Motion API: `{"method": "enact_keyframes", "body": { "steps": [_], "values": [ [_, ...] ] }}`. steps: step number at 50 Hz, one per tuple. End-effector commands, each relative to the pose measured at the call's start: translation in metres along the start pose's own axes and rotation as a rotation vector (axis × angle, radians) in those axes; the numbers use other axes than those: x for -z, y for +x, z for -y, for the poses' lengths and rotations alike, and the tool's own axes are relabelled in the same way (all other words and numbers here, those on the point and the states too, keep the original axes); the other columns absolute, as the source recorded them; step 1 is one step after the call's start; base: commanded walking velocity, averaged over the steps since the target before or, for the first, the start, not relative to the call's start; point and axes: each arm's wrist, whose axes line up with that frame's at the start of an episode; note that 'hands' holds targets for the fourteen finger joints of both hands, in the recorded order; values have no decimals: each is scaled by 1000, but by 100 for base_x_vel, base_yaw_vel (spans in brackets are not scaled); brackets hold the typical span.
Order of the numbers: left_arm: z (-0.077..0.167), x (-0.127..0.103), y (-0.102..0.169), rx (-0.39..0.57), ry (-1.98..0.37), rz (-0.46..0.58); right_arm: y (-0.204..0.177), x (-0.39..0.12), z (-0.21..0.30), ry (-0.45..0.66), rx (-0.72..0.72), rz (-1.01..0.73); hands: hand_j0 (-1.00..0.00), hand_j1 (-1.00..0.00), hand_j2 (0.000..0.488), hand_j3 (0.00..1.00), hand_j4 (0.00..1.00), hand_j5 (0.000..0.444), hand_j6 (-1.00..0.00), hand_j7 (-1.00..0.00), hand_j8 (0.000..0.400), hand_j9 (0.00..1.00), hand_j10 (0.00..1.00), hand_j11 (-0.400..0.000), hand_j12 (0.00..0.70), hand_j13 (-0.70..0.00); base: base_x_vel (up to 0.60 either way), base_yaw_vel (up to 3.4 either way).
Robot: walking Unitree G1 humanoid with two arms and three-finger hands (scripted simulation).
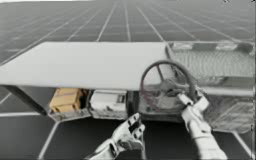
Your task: Pick up and drop off the object
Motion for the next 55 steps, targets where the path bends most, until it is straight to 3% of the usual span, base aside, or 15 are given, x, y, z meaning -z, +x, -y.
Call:
{"method": "enact_keyframes", "body": {
  "steps": [1,47,48,51,55],
  "values": [
    [-3,0,-5,0,-14,21,-9,-7,-17,8,-51,28,0,0,0,1000,1000,0,0,0,0,1000,1000,-400,0,-700,30,38],
    [-3,0,-5,0,-14,21,-9,-7,-17,8,-51,28,0,0,0,1000,1000,0,0,0,0,1000,1000,-400,0,-700,23,25],
    [0,-136,148,97,27,-7,115,-82,-125,54,13,103,0,0,0,1000,1000,0,0,0,0,1000,1000,-400,0,-700,0,-19],
    [3,-132,156,88,49,-14,138,-118,-127,55,37,167,0,0,0,1000,1000,0,0,0,0,1000,1000,-400,0,-700,0,-20],
    [6,-135,144,83,90,8,142,-160,-130,55,30,224,0,0,0,1000,1000,0,0,0,0,1000,1000,-400,0,-700,0,-18]
  ]
}}
